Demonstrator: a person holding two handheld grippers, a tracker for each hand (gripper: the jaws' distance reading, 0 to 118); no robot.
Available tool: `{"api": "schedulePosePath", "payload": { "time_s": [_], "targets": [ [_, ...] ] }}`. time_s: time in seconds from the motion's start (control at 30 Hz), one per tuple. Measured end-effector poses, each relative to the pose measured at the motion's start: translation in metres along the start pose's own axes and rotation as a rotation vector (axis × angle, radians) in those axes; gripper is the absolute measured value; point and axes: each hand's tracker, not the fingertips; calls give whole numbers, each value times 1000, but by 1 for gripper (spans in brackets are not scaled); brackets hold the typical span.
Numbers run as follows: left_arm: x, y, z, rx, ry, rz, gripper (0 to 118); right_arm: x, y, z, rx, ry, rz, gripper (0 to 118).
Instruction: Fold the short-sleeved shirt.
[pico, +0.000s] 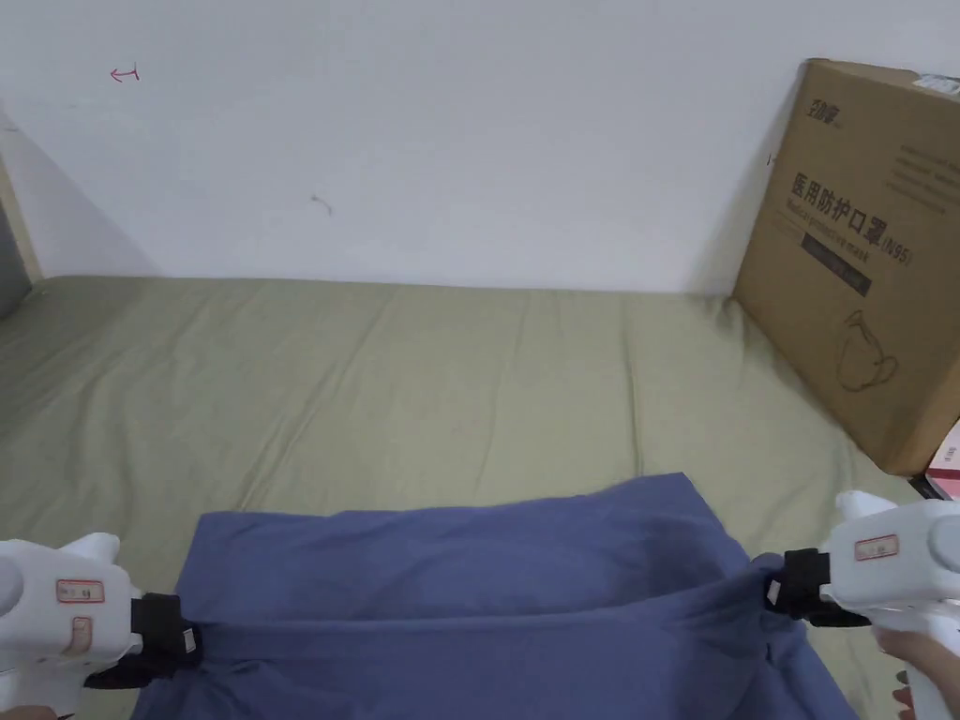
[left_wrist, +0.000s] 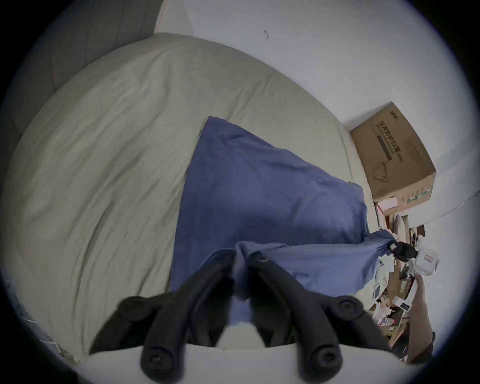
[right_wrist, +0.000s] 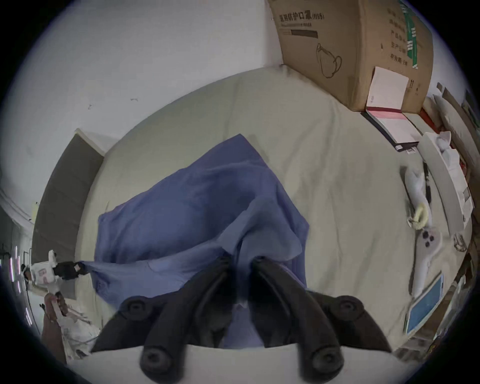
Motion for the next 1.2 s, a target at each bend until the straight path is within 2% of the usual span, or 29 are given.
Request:
{"api": "schedulePosePath", "payload": {
  "time_s": [0.03, 0.07, 0.1, 0.13, 0.27, 0.33, 0.4, 0.5, 0.57, 0.6, 0.63, 0.67, 0.7, 0.73, 0.77, 0.8, 0.83, 0.9, 0.93, 1.0, 1.07, 1.13, 1.17, 1.2],
  "targets": [
    [0, 0, -3, -2, 12, 0, 47, -2, 0, -7, 1, -17, -5, 30],
    [-1, 1, -8, -5, 28, 1, 82, 3, 2, -16, 6, -36, -13, 54],
    [-3, 0, -12, -16, 38, 2, 110, 2, 0, -21, 7, -41, -19, 92],
    [-4, -2, -13, -13, 41, 4, 111, 2, -2, -24, 5, -45, -27, 107],
    [-13, -12, -6, -9, 14, 43, 109, 14, -14, -26, 13, -36, -63, 109],
    [-14, -19, 5, -6, 1, 38, 109, 16, -24, -14, 25, -38, -52, 109],
    [-8, -28, 23, 41, -9, -8, 109, 13, -36, 5, 69, -50, 18, 109],
    [6, -51, 60, 184, 37, -96, 108, 0, -67, 50, 221, -56, 138, 109],
    [11, -71, 84, 294, 33, -156, 101, -5, -91, 80, 314, -7, 169, 108],
    [15, -85, 96, 352, 23, -185, 86, -11, -107, 96, 339, 55, 164, 103],
    [19, -97, 106, 391, 13, -209, 66, -13, -118, 107, 363, 100, 159, 96],
    [22, -111, 115, 417, 1, -225, 66, -15, -131, 116, 386, 141, 147, 96],
    [24, -120, 121, 424, 4, -241, 57, -18, -141, 123, 401, 175, 141, 90],
    [28, -128, 124, 405, 19, -244, 38, -22, -150, 128, 404, 194, 136, 74],
    [33, -138, 126, 401, 45, -258, 10, -25, -159, 131, 399, 168, 131, 42],
    [34, -147, 129, 405, 82, -269, 0, -29, -167, 133, 412, 136, 117, 4],
    [33, -150, 129, 401, 57, -273, 0, -28, -172, 135, 435, 102, 89, 3],
    [33, -155, 129, 379, 17, -280, 0, -26, -177, 135, 421, 224, 17, 3],
    [33, -154, 127, 376, 29, -277, 0, -25, -179, 134, 424, 239, -15, 3],
    [21, -140, 119, 338, 36, -278, 0, -23, -176, 133, 413, 229, -22, 3],
    [13, -120, 102, 223, 50, -229, 0, -22, -173, 135, 398, 255, -25, 3],
    [2, -98, 78, 98, 68, -189, 0, -23, -169, 136, 373, 290, -69, 3],
    [-6, -89, 63, 61, 80, -170, 6, -23, -168, 135, 353, 319, -97, 3],
    [-13, -83, 50, 37, 87, -163, 38, -22, -166, 132, 329, 353, -115, 3]
  ]
}}
